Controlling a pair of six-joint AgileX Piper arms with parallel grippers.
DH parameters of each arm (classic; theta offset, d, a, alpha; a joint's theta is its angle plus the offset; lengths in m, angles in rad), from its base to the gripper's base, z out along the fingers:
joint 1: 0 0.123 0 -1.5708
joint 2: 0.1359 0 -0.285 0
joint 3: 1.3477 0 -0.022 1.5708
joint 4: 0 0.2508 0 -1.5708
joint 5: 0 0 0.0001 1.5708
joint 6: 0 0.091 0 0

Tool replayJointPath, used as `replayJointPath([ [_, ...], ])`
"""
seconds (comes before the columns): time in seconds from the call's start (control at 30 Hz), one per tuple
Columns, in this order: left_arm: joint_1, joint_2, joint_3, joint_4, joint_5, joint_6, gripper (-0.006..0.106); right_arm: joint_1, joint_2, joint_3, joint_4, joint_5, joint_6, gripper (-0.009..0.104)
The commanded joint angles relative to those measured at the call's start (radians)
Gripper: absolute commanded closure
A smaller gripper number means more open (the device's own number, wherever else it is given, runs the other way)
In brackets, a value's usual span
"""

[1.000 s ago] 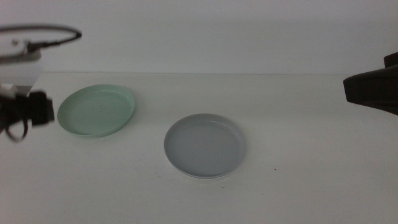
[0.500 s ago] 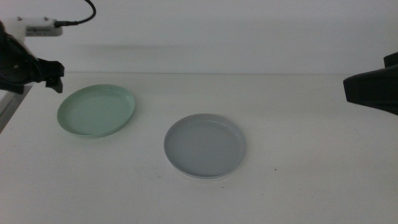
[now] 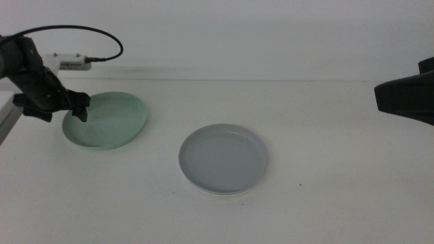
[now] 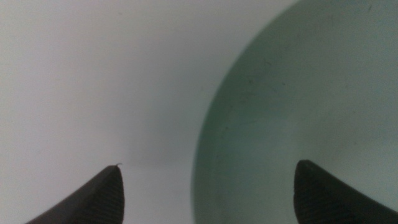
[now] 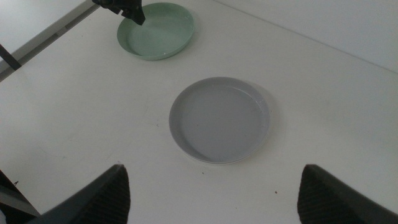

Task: Stack the three bowls on top of each other.

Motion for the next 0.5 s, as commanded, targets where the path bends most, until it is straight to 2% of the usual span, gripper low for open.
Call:
replayJointPath([
  [0.0,0.001,0.012,-0.009,-0.023,-0.025,0.008,0.01,-0.002,-0.003,0.004,-0.001,-0.009,-0.011,0.002],
  [0.17,0.001,0.04,-0.007,-0.031,-0.025,0.008,0.023,-0.002,-0.003,0.004,-0.001,-0.009,-0.011,0.002],
  [0.23,0.001,0.045,-0.007,-0.031,-0.031,0.008,0.033,-0.002,-0.003,0.004,-0.001,-0.009,-0.011,0.002],
  [0.47,0.001,0.051,-0.007,-0.031,-0.035,0.001,0.089,-0.002,-0.003,0.004,-0.001,-0.009,-0.011,0.002],
])
